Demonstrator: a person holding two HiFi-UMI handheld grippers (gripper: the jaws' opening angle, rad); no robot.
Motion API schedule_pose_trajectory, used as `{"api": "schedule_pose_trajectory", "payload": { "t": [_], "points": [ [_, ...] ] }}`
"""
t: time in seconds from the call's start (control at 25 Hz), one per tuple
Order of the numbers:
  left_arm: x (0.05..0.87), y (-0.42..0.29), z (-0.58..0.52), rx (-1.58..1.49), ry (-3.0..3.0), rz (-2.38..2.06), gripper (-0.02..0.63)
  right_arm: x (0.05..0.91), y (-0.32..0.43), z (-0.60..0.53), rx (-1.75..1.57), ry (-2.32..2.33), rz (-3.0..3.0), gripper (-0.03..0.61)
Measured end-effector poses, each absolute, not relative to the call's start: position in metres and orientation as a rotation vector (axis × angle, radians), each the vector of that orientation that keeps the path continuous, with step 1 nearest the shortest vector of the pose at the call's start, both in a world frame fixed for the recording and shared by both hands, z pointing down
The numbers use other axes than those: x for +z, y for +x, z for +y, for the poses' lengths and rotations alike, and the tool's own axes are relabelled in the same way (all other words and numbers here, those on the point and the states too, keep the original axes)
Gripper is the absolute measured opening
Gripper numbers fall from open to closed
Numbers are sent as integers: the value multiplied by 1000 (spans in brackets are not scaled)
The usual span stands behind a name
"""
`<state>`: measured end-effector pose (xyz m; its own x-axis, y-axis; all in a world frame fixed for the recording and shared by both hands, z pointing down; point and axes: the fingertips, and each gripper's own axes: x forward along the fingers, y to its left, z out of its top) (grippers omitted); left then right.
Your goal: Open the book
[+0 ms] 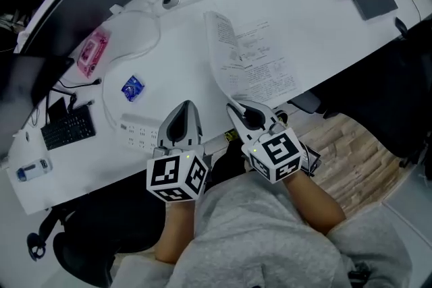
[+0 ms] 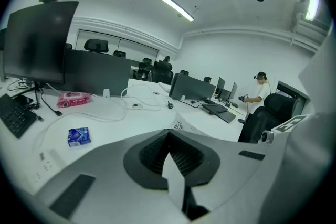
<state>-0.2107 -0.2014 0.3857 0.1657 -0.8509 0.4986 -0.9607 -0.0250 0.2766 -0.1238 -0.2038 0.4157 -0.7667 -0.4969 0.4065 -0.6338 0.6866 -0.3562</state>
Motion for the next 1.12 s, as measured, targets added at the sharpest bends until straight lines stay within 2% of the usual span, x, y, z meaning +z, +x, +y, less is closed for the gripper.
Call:
{"api": "schedule_pose_trajectory", "payload": {
  "t": [0.56, 0.68, 0.88, 1.0, 1.12],
  "points": [
    [389, -270, -159, 221, 1783, -1810, 9, 501, -199, -170, 678, 695, -2467, 48],
    [389, -275, -155, 222, 1776, -1817, 9, 519, -209, -167, 773, 656, -2396, 117],
    [389, -276, -157, 204, 1797, -1798, 9, 526, -213, -164, 858, 614, -2317, 153],
    [391, -275, -161, 203, 1818, -1780, 9, 521, -216, -158, 956, 562, -2310, 221],
    [389, -270, -164, 198, 1842, -1766, 9, 514, -213, -155, 997, 565, -2322, 234]
  ]
}}
